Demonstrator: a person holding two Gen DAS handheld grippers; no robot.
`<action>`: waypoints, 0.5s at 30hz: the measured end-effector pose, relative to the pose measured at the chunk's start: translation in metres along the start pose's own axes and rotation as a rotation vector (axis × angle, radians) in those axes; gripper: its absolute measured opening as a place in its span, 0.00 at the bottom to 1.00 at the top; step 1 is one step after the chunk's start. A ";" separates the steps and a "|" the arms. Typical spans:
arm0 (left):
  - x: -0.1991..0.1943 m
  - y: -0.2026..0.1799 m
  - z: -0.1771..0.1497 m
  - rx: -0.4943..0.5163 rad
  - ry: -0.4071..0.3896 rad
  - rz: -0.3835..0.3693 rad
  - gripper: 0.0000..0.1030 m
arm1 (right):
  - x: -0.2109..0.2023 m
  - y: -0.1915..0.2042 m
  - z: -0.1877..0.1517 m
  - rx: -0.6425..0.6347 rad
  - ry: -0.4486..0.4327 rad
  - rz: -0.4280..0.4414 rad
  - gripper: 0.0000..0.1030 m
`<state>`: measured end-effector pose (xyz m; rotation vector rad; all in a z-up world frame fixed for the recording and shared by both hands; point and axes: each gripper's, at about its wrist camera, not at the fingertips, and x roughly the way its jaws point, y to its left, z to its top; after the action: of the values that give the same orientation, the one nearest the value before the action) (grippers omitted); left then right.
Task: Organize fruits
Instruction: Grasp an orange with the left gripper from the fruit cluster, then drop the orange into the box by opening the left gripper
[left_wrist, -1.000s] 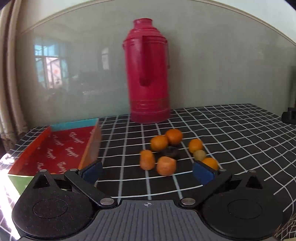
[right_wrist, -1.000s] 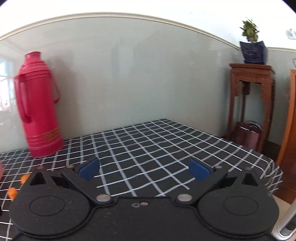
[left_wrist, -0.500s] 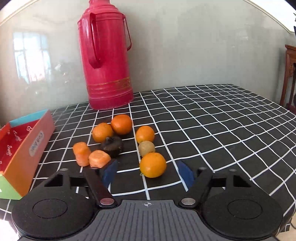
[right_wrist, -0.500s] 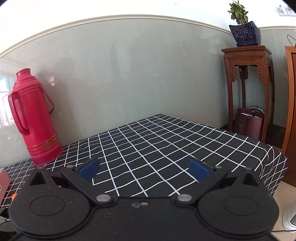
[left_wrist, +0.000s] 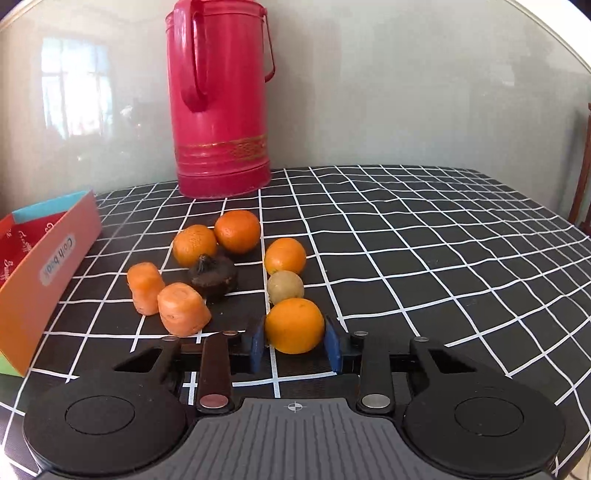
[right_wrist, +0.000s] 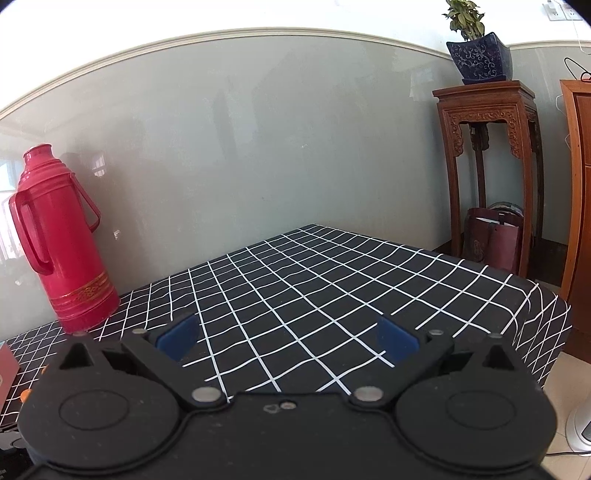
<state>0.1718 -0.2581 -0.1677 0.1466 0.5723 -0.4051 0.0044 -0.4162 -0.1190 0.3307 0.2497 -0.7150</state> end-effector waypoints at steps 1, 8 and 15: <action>0.000 0.000 0.000 0.003 -0.002 0.001 0.33 | 0.000 0.000 0.000 0.004 0.003 0.001 0.94; -0.007 0.005 -0.001 0.007 -0.050 0.044 0.33 | -0.003 0.005 0.001 0.012 -0.010 0.019 0.94; -0.023 0.034 0.008 0.006 -0.132 0.149 0.33 | -0.003 0.015 -0.001 -0.010 -0.001 0.040 0.94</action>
<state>0.1719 -0.2215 -0.1477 0.1664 0.4275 -0.2694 0.0120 -0.4038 -0.1161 0.3250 0.2449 -0.6747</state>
